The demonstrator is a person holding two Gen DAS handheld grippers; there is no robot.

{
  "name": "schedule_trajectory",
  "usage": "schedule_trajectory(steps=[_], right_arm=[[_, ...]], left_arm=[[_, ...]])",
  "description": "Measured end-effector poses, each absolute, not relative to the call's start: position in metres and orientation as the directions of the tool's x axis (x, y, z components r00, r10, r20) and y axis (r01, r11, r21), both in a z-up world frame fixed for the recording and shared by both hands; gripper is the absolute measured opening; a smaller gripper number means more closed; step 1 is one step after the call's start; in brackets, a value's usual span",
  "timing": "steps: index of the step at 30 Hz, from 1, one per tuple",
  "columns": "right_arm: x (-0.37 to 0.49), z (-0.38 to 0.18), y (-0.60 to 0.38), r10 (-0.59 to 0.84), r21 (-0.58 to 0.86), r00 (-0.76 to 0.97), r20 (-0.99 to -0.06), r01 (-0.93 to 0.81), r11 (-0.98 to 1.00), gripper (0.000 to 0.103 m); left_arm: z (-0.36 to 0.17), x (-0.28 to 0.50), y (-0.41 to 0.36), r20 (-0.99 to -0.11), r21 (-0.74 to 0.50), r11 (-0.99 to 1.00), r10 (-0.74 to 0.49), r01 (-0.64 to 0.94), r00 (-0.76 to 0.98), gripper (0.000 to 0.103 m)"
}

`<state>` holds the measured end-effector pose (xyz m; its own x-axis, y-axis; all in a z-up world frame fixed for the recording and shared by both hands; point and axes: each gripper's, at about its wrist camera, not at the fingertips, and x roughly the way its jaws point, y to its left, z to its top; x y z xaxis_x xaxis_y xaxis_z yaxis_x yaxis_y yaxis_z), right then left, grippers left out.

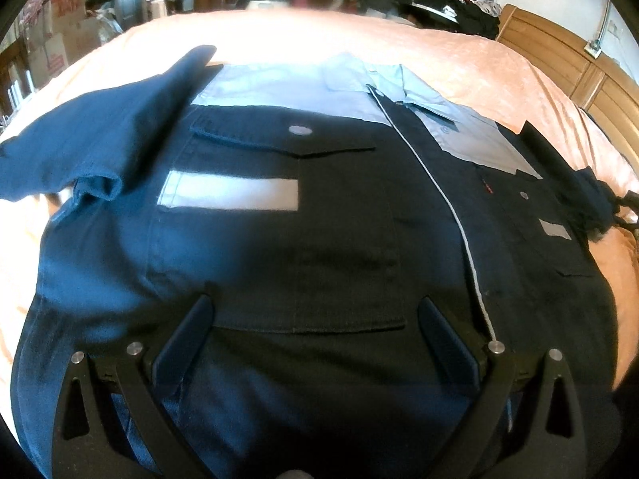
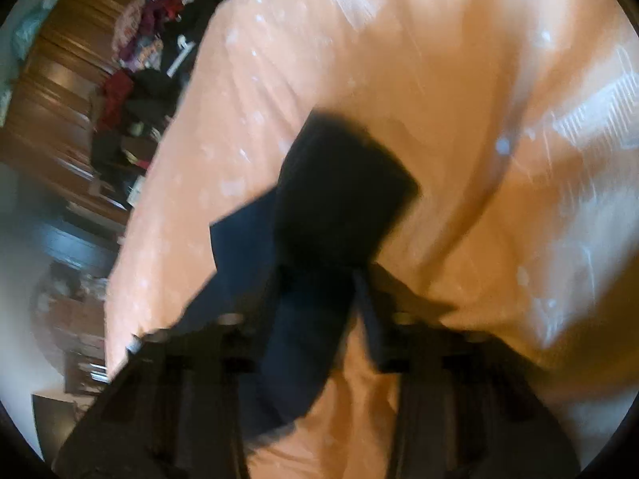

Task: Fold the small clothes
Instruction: 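Grasp the shirt's sleeve cuff with the right gripper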

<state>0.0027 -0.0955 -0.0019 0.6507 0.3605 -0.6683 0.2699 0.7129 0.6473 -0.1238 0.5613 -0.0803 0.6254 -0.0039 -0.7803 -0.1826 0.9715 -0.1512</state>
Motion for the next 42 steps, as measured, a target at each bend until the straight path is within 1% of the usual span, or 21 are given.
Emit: schedule_trajectory(steps=[1, 2, 3, 4, 5, 10, 11, 15, 19, 26, 28, 29, 30, 31, 32, 34, 36, 38, 40, 42], right_arm=[[-0.002, 0.001, -0.096, 0.361, 0.656, 0.66, -0.659, 0.269, 0.705, 0.025], [-0.005, 0.002, -0.098, 0.337, 0.641, 0.661, -0.671, 0.288, 0.711, 0.03], [-0.006, 0.002, -0.098, 0.316, 0.626, 0.658, -0.684, 0.306, 0.717, 0.041], [-0.01, -0.002, -0.101, 0.311, 0.627, 0.653, -0.69, 0.326, 0.707, 0.047], [-0.015, -0.005, -0.103, 0.306, 0.631, 0.654, -0.692, 0.343, 0.696, 0.05], [-0.016, -0.002, -0.094, 0.297, 0.607, 0.648, -0.702, 0.326, 0.725, 0.051], [-0.012, -0.002, -0.093, 0.309, 0.617, 0.653, -0.692, 0.313, 0.722, 0.052], [0.007, 0.004, -0.1, 0.345, 0.667, 0.694, -0.631, 0.259, 0.699, 0.052], [0.016, -0.002, -0.115, 0.335, 0.673, 0.701, -0.629, 0.277, 0.686, 0.051], [0.028, -0.004, -0.12, 0.371, 0.697, 0.717, -0.59, 0.22, 0.683, 0.054], [0.032, -0.001, -0.118, 0.377, 0.693, 0.716, -0.588, 0.205, 0.691, 0.052], [0.031, 0.0, -0.119, 0.374, 0.688, 0.717, -0.588, 0.199, 0.698, 0.049], [0.03, 0.003, -0.118, 0.365, 0.681, 0.723, -0.587, 0.196, 0.706, 0.036], [0.029, 0.006, -0.118, 0.363, 0.679, 0.73, -0.58, 0.187, 0.709, 0.027], [0.026, 0.011, -0.118, 0.359, 0.676, 0.738, -0.571, 0.174, 0.716, 0.011], [0.015, 0.024, -0.122, 0.334, 0.672, 0.766, -0.549, 0.166, 0.722, 0.011], [-0.004, 0.035, -0.139, 0.29, 0.693, 0.813, -0.505, 0.181, 0.698, 0.01], [-0.02, 0.037, -0.154, 0.239, 0.694, 0.832, -0.501, 0.221, 0.686, 0.01], [-0.026, 0.038, -0.155, 0.239, 0.684, 0.822, -0.516, 0.227, 0.694, 0.01], [-0.03, 0.053, -0.143, 0.252, 0.678, 0.831, -0.496, 0.189, 0.71, 0.01]], left_arm=[[-0.08, -0.124, 0.561, -0.779, -0.153, 0.971, -0.004, -0.183, 0.627, 0.103], [-0.08, -0.124, 0.561, -0.778, -0.153, 0.971, -0.005, -0.183, 0.628, 0.103], [-0.08, -0.124, 0.561, -0.777, -0.154, 0.971, -0.005, -0.183, 0.63, 0.103], [-0.08, -0.124, 0.561, -0.776, -0.156, 0.971, -0.006, -0.182, 0.631, 0.103], [-0.08, -0.125, 0.561, -0.774, -0.159, 0.97, -0.008, -0.182, 0.633, 0.103], [-0.08, -0.127, 0.563, -0.768, -0.173, 0.969, -0.02, -0.177, 0.64, 0.103], [-0.08, -0.127, 0.563, -0.768, -0.172, 0.969, -0.019, -0.177, 0.64, 0.103], [-0.081, -0.126, 0.561, -0.768, -0.157, 0.971, -0.006, -0.179, 0.641, 0.103], [-0.082, -0.126, 0.559, -0.77, -0.148, 0.972, 0.002, -0.182, 0.639, 0.103], [-0.083, -0.123, 0.558, -0.77, -0.139, 0.973, 0.012, -0.185, 0.638, 0.103], [-0.084, -0.122, 0.558, -0.77, -0.135, 0.973, 0.016, -0.186, 0.638, 0.103], [-0.084, -0.122, 0.558, -0.77, -0.132, 0.973, 0.019, -0.187, 0.637, 0.103], [-0.084, -0.121, 0.558, -0.771, -0.128, 0.974, 0.022, -0.188, 0.637, 0.103], [-0.084, -0.121, 0.558, -0.771, -0.126, 0.974, 0.023, -0.189, 0.636, 0.103], [-0.084, -0.121, 0.557, -0.772, -0.125, 0.974, 0.025, -0.189, 0.636, 0.103], [-0.084, -0.121, 0.558, -0.772, -0.125, 0.974, 0.025, -0.19, 0.635, 0.103], [-0.084, -0.121, 0.557, -0.772, -0.125, 0.974, 0.025, -0.19, 0.635, 0.103], [-0.084, -0.121, 0.557, -0.772, -0.125, 0.974, 0.025, -0.189, 0.636, 0.103], [-0.085, -0.12, 0.557, -0.771, -0.126, 0.974, 0.024, -0.189, 0.636, 0.103], [-0.085, -0.12, 0.557, -0.772, -0.126, 0.974, 0.024, -0.19, 0.636, 0.103]])
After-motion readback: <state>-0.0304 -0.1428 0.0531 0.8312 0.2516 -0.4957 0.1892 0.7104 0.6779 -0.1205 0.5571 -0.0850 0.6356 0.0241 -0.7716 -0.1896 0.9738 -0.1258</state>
